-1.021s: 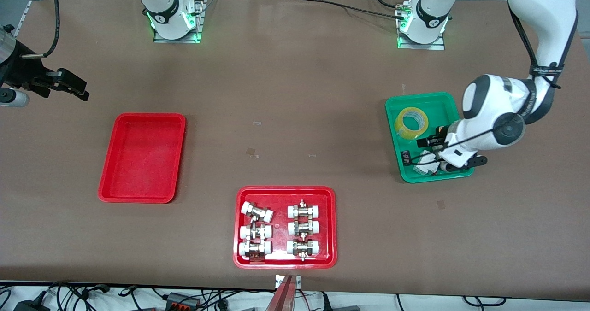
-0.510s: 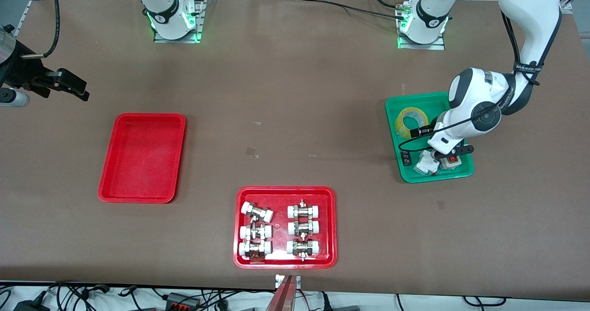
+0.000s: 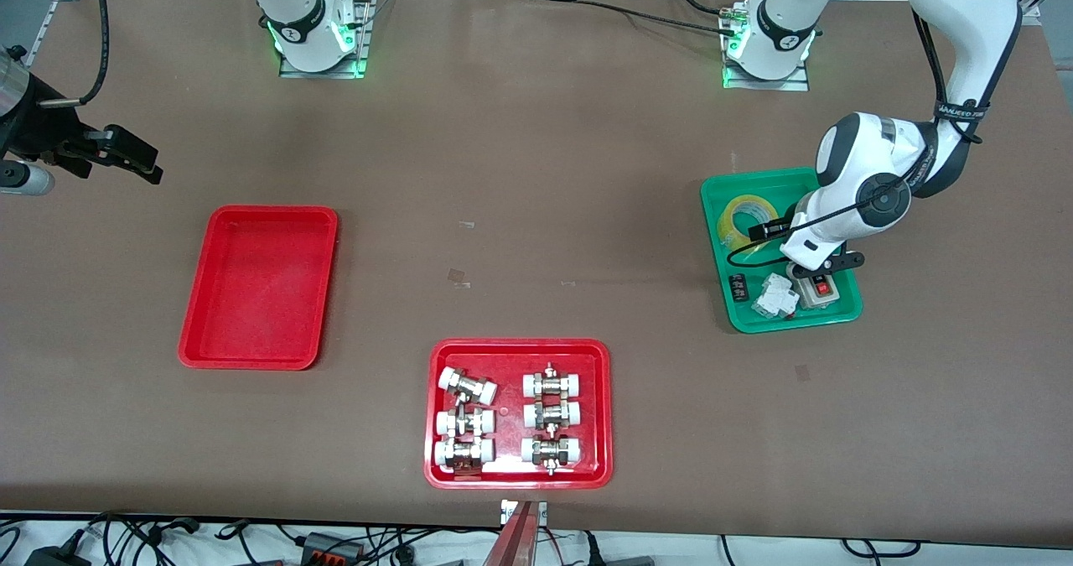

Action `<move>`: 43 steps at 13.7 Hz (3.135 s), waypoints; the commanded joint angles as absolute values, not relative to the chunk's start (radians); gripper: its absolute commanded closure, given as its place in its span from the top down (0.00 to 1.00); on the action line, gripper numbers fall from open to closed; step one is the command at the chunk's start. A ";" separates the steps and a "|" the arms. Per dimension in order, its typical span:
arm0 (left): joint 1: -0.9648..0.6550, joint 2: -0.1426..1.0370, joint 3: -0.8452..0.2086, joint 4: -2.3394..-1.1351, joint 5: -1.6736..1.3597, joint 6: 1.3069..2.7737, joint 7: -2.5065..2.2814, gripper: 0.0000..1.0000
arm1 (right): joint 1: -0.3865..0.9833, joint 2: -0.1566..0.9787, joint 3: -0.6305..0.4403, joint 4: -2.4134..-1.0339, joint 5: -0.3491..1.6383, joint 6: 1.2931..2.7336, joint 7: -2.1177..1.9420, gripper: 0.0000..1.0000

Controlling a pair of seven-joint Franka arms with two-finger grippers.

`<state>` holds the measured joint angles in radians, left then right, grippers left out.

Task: Left arm passes tape to right arm into tray
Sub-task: 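Move the left gripper down over the yellow tape roll in the green tray, then lower the left gripper and close it on the tape roll's rim, then lift the tape with the left gripper and carry it toward the fittings tray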

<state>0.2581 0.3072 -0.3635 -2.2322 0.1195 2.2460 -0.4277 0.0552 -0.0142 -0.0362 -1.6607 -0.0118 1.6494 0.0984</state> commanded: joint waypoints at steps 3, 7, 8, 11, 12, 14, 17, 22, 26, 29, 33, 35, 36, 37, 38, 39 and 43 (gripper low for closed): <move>0.261 0.287 -0.365 -2.272 0.140 2.286 -0.445 0.91 | 0.054 -0.012 -0.032 -1.651 -0.020 1.637 0.089 1.00; 0.265 0.290 -0.364 -2.286 0.140 2.304 -0.445 0.87 | 0.054 -0.014 -0.032 -1.651 -0.020 1.635 0.087 1.00; 0.265 0.291 -0.362 -2.287 0.140 2.307 -0.451 0.88 | 0.054 -0.014 -0.032 -1.652 -0.018 1.635 0.087 1.00; 0.267 0.293 -0.362 -2.287 0.140 2.307 -0.475 0.72 | 0.054 -0.015 -0.032 -1.651 -0.018 1.635 0.084 1.00; 0.267 0.291 -0.362 -2.287 0.140 2.307 -0.497 0.64 | 0.054 -0.015 -0.032 -1.651 -0.018 1.635 0.084 1.00; 0.267 0.293 -0.362 -2.287 0.140 2.307 -0.499 0.51 | 0.054 -0.015 -0.032 -1.651 -0.018 1.635 0.084 1.00; 0.265 0.293 -0.362 -2.296 0.140 2.309 -0.500 0.60 | 0.054 -0.015 -0.032 -1.651 -0.018 1.635 0.084 1.00; 0.267 0.301 -0.364 -2.298 0.140 2.309 -0.522 0.57 | 0.054 -0.015 -0.032 -1.651 -0.018 1.635 0.084 1.00; 0.262 0.292 -0.364 -2.299 0.140 2.306 -0.602 0.00 | 0.054 -0.015 -0.032 -1.651 -0.018 1.635 0.084 1.00; 0.250 0.287 -0.368 -2.296 0.140 2.293 -0.635 0.00 | 0.054 -0.015 -0.032 -1.651 -0.020 1.635 0.084 1.00; 0.252 0.212 -0.388 -2.238 0.140 2.171 -0.603 0.00 | 0.054 -0.015 -0.032 -1.652 -0.020 1.635 0.084 1.00; 0.252 0.189 -0.411 -2.124 0.140 2.016 -0.600 0.00 | 0.054 -0.015 -0.032 -1.651 -0.018 1.635 0.084 1.00; 0.252 0.189 -0.431 -2.036 0.138 1.915 -0.594 0.00 | 0.054 -0.015 -0.032 -1.652 -0.020 1.635 0.084 1.00; 0.252 0.192 -0.448 -1.949 0.134 1.819 -0.594 0.00 | 0.054 -0.015 -0.032 -1.651 -0.020 1.635 0.084 1.00; 0.249 0.193 -0.457 -1.871 0.121 1.752 -0.603 0.00 | 0.054 -0.015 -0.032 -1.652 -0.020 1.635 0.084 1.00; 0.247 0.195 -0.477 -1.788 0.100 1.720 -0.600 0.00 | 0.054 -0.015 -0.032 -1.652 -0.020 1.635 0.084 1.00; 0.212 0.267 -0.598 -1.548 0.091 1.727 -0.714 0.00 | 0.054 -0.014 -0.032 -1.651 -0.020 1.635 0.083 1.00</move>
